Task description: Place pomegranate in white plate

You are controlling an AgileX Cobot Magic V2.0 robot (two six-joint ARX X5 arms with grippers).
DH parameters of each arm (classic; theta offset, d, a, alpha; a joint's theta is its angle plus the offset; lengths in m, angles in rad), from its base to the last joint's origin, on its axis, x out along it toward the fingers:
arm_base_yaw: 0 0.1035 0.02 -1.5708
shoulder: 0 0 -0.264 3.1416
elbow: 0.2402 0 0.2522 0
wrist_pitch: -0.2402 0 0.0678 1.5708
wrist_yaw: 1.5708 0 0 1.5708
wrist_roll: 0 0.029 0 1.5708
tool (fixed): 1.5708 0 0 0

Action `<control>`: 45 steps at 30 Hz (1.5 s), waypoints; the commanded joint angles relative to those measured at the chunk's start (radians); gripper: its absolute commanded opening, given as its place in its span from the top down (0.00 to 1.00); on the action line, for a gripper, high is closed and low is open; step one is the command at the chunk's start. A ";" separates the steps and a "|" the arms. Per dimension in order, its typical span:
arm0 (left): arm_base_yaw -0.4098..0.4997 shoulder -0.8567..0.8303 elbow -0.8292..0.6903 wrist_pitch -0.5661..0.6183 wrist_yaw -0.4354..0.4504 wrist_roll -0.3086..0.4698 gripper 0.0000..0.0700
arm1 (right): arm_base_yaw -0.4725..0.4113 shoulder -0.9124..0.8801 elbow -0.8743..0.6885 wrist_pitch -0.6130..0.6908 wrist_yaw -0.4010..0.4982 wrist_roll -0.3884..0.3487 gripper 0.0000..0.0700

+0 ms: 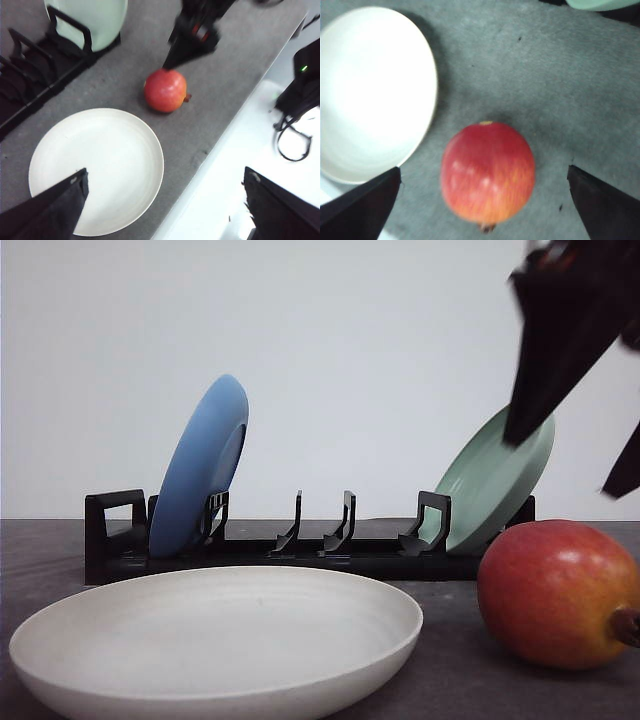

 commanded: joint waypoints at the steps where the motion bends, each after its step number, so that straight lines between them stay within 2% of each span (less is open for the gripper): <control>1: -0.014 -0.033 0.012 -0.002 0.002 -0.011 0.15 | 0.017 0.040 0.011 0.020 0.010 -0.009 0.00; 7: -0.014 -0.188 -0.026 0.018 -0.008 -0.041 0.16 | 0.060 0.147 0.011 0.029 0.028 -0.003 0.00; 16: -0.014 -0.385 -0.228 0.035 -0.085 -0.142 0.16 | 0.094 0.288 0.011 0.041 0.032 0.004 0.00; 21: -0.014 -0.409 -0.247 0.035 -0.112 -0.142 0.16 | 0.103 0.355 0.011 0.051 0.031 0.008 0.00; 24: -0.014 -0.409 -0.247 0.032 -0.112 -0.133 0.16 | 0.106 0.377 0.011 0.058 0.031 0.034 0.01; 27: -0.013 -0.408 -0.247 0.034 -0.112 -0.130 0.16 | 0.107 0.380 0.013 0.058 0.031 0.047 0.32; 28: -0.013 -0.409 -0.247 0.034 -0.112 -0.130 0.16 | 0.107 0.380 0.018 0.051 0.031 0.048 0.39; 37: -0.013 -0.408 -0.247 0.038 -0.126 -0.113 0.16 | 0.152 0.381 0.207 -0.126 0.054 0.094 0.41; 45: -0.013 -0.408 -0.247 0.041 -0.144 -0.109 0.16 | 0.284 0.432 0.364 -0.109 0.045 0.157 0.41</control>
